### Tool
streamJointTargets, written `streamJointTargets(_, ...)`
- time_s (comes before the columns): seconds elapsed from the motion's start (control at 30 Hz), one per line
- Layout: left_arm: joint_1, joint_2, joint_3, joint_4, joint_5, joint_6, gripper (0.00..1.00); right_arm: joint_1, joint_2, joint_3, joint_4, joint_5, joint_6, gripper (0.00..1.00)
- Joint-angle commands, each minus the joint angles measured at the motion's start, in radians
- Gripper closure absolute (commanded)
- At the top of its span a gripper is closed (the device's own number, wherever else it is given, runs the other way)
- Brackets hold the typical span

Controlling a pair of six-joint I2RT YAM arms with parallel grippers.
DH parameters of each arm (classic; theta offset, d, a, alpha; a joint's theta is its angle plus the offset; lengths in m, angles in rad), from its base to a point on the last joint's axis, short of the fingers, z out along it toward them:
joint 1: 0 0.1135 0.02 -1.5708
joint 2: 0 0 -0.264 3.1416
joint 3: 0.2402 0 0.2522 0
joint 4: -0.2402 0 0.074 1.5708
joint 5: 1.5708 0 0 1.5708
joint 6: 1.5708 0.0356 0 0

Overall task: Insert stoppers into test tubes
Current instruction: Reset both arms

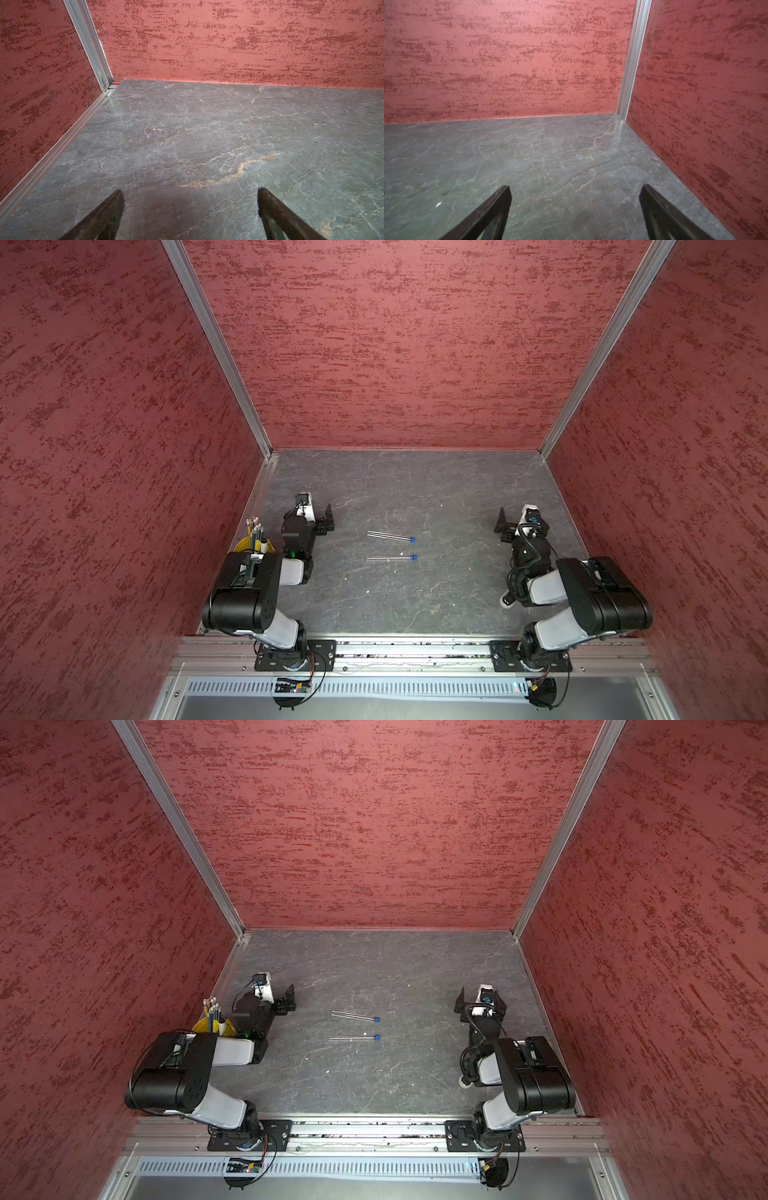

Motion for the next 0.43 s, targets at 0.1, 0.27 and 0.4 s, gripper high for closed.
streamJointTargets(0.1,0.007,0.000,0.014,-0.016,0.032,-0.012,0.01,-0.025,0.001,0.038,-0.017,-0.068,0.040,0.01)
streamJointTargets(0.27,0.016,0.001,0.023,-0.034,0.049,-0.015,0.01,-0.028,0.002,0.042,-0.022,-0.074,0.042,0.01)
streamJointTargets(0.4,0.015,-0.002,0.018,-0.030,0.049,-0.016,0.01,-0.030,0.001,0.042,-0.023,-0.076,0.043,0.01)
